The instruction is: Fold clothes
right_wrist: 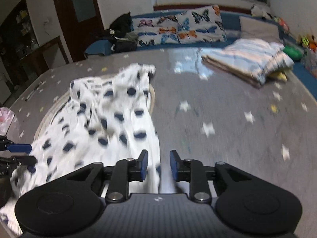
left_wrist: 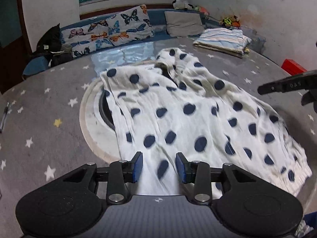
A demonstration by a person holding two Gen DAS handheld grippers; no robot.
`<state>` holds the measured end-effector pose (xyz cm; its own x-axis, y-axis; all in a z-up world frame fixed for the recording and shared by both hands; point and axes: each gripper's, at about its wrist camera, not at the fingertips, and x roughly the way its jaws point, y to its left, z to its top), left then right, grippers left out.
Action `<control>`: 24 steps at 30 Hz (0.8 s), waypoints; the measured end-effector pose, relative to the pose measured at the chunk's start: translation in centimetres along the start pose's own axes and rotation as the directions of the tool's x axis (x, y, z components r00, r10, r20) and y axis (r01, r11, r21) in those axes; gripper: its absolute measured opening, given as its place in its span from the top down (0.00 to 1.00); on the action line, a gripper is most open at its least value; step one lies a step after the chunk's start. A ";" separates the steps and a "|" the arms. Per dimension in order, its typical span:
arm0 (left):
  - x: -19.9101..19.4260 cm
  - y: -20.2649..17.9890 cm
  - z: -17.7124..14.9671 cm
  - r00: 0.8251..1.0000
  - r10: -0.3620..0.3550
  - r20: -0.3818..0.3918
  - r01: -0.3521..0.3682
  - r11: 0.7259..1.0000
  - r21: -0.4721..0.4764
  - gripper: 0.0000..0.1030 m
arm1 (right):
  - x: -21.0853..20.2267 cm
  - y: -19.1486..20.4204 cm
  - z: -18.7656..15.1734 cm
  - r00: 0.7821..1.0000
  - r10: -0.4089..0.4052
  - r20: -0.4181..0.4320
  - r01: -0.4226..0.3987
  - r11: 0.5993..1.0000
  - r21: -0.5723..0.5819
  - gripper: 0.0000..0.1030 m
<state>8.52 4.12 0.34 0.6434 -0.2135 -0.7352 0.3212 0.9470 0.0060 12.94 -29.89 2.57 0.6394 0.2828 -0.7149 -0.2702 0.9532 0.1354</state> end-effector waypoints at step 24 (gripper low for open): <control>4.4 2.5 4.2 0.986 0.164 -0.040 -0.165 0.985 -0.045 0.15 | 11.9 0.0 9.7 0.999 -0.029 -0.042 0.027 0.999 -0.035 0.66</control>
<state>15.12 4.58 -0.06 0.6592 -0.0460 -0.7506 0.1790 0.9790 0.0972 27.52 -25.53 0.68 0.6165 0.2506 -0.7464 -0.2774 0.9563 0.0920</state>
